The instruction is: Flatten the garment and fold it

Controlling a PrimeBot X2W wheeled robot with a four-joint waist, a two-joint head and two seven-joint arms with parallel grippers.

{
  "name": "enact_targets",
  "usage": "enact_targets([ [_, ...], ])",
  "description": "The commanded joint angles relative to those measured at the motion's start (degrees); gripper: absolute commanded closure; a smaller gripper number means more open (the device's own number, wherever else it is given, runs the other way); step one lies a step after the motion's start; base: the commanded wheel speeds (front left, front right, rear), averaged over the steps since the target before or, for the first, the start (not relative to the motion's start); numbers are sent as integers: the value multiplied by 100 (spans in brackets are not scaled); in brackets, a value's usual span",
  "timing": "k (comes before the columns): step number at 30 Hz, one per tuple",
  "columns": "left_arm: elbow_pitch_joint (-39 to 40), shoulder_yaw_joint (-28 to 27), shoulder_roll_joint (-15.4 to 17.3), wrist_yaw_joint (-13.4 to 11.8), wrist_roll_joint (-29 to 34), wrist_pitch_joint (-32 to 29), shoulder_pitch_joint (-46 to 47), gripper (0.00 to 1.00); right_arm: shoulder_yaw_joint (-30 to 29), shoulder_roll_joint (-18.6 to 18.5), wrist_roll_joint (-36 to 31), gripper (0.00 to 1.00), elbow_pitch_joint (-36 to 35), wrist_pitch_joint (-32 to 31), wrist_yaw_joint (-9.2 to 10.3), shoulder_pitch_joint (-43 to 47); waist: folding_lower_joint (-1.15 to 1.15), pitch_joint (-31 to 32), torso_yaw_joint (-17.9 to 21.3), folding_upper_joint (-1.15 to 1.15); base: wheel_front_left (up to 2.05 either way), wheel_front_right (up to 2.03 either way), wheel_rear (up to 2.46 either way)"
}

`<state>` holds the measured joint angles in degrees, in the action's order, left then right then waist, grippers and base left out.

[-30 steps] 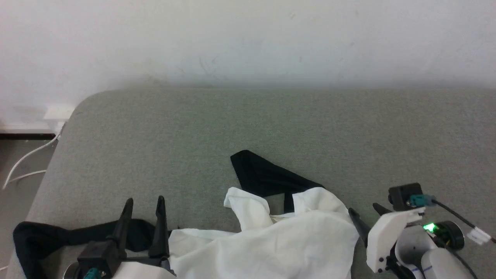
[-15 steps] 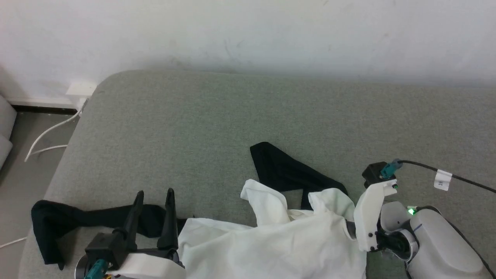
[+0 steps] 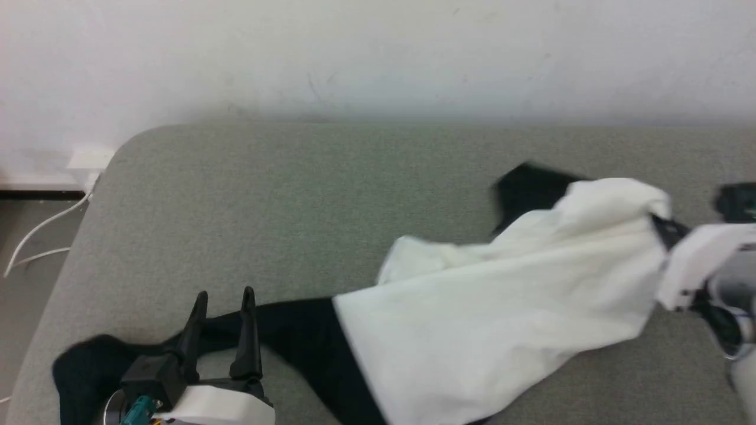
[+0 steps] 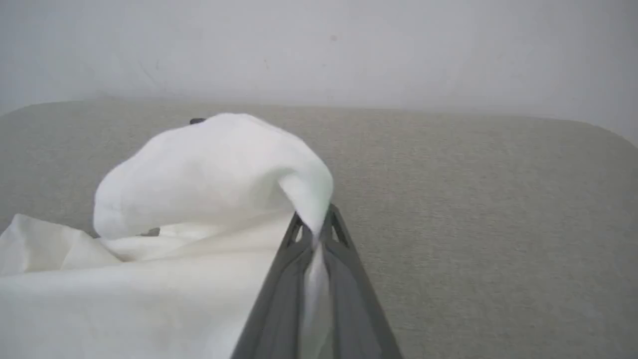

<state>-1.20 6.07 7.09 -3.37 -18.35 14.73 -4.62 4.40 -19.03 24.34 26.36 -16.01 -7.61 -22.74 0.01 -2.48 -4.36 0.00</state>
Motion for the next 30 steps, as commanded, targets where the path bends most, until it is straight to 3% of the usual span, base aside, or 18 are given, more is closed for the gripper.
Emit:
enact_targets([
  [1,-9,-22,-42,55,47,27,-43,0,-454,-40,-221,100,-19,20,12,230,-1,18,142,0,0,0,0],
  [5,-61,-44,-77,88,62,27,-46,0,-1600,141,-788,100,25,-150,12,896,-1,-7,222,0,0,0,0],
  [10,-123,-93,-106,116,78,27,-44,0,-2417,694,-1255,98,61,-121,12,1635,-1,-26,289,0,0,0,0],
  [12,-147,-116,-110,126,86,27,-46,0,-2638,947,-1348,29,-53,62,12,1749,-1,-23,312,0,0,0,0],
  [13,-163,-126,-111,134,88,27,-42,0,-2716,1055,-1379,0,-149,188,12,1785,-1,-18,317,0,0,0,0],
  [18,-220,-150,-116,153,117,27,-25,0,-2944,1365,-1429,0,-856,885,12,1838,-1,40,308,0,0,0,0],
  [22,-251,-153,-120,165,135,27,-47,0,-2740,1446,-1526,0,-1538,1040,12,1919,-1,131,283,0,0,0,0],
  [27,-250,-166,-130,156,140,27,-84,0,-1982,1434,-1450,0,-1935,338,12,2023,-1,182,291,0,0,0,0],
  [30,-240,-162,-140,158,140,27,-78,0,-1345,1274,-1273,0,-1909,-517,12,1947,-1,162,289,0,0,0,0],
])
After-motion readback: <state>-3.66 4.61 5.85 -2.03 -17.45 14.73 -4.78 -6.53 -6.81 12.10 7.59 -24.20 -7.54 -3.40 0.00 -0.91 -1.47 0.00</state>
